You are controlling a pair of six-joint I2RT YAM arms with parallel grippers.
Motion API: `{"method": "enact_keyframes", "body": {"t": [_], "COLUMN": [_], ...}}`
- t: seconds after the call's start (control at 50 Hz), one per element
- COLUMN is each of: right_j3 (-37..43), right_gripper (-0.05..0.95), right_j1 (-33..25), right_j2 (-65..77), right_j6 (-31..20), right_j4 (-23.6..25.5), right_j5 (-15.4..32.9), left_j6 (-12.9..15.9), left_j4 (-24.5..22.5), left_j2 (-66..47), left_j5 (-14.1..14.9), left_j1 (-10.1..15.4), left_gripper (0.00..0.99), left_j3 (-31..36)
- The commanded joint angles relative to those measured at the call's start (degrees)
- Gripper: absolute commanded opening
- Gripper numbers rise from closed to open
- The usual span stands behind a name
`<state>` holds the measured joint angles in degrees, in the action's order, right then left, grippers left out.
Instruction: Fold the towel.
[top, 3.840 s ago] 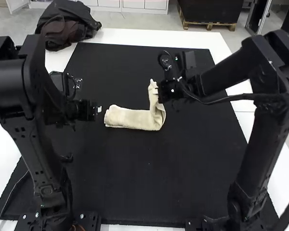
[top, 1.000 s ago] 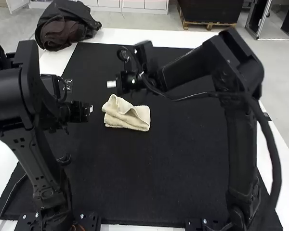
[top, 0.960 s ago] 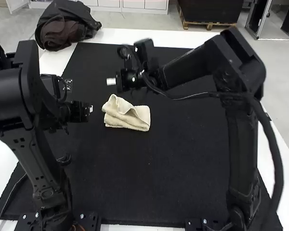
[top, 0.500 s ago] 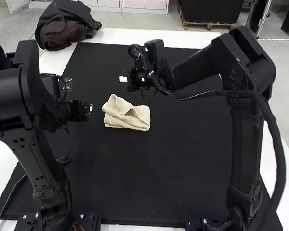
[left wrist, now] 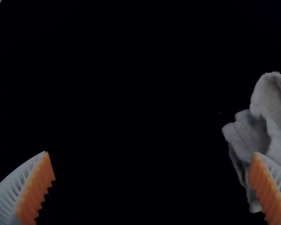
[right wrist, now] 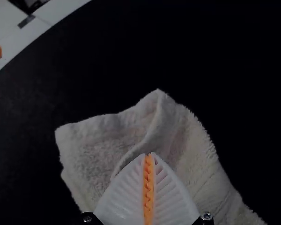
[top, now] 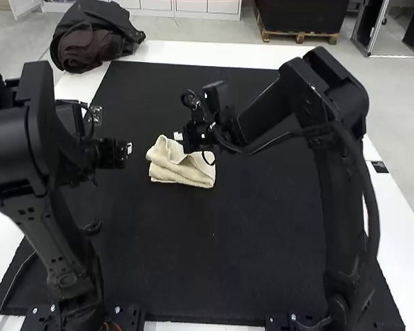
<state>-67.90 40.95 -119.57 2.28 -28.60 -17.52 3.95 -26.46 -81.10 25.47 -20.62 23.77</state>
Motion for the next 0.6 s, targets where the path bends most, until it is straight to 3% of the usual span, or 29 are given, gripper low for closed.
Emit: {"method": "enact_keyframes", "body": {"t": [0.0,0.58], "right_j3": [0.0,-1.5], "right_gripper": [-0.03,-0.03], "right_j1": [-0.7,1.6], "right_j2": [-0.6,-4.8], "right_j6": [-0.7,-0.5], "right_j4": [-1.4,-3.6], "right_j5": [0.5,0.5], "left_j6": [-0.9,-2.1], "left_j4": [-0.2,-0.2], "left_j2": [1.6,1.7], "left_j5": [-0.1,0.2], "left_j1": [-0.1,-0.6], "left_gripper": [0.972,0.972], "left_j3": [0.0,0.0]}}
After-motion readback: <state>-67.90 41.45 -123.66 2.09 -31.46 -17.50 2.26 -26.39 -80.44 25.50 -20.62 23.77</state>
